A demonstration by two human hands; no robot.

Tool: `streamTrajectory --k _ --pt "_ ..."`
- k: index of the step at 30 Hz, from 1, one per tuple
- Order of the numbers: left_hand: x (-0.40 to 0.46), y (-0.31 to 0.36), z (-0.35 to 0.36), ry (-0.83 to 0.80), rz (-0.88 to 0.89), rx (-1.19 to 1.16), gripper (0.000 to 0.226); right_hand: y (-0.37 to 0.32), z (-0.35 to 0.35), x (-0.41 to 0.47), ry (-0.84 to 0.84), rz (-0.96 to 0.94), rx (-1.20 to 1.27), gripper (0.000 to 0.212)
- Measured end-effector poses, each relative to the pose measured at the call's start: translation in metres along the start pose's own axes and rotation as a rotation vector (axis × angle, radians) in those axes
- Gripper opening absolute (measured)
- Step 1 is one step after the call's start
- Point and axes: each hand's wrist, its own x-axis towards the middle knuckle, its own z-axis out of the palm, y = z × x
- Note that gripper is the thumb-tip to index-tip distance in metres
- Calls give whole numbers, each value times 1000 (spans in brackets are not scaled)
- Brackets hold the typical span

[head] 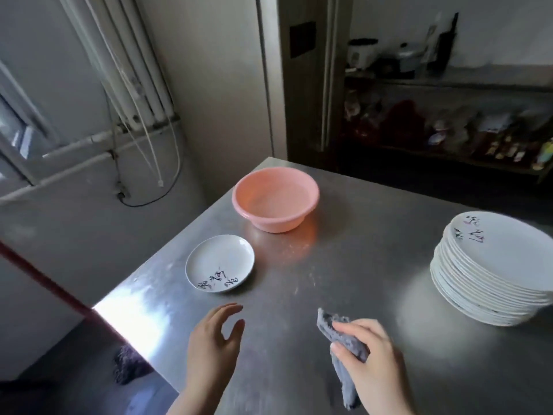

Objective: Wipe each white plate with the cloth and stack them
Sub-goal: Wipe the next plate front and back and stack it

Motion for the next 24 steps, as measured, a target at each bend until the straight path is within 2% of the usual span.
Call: streamTrajectory --k 3,8,13,17,20,22,24 --pt "20 -28 -12 33 -45 74 25 -9 32 9 -46 -8 -19 37" --pt "69 -70 -24 -113 51 205 19 -35 94 32 -48 30 -2 38" --pt "121 -109 -23 -255 323 285 22 -58 151 44 3 107 -29 34" --pt "151 -132 -16 -308 511 229 25 -70 167 45 67 151 -42 33" --pt "158 -146 -9 -292 616 162 18 -73 162 41 117 191 -43 30" --pt "157 -153 -5 -242 693 127 5 -73 158 40 141 215 -43 30" --pt "157 -158 -3 -221 775 132 12 -72 156 40 157 227 -48 31"
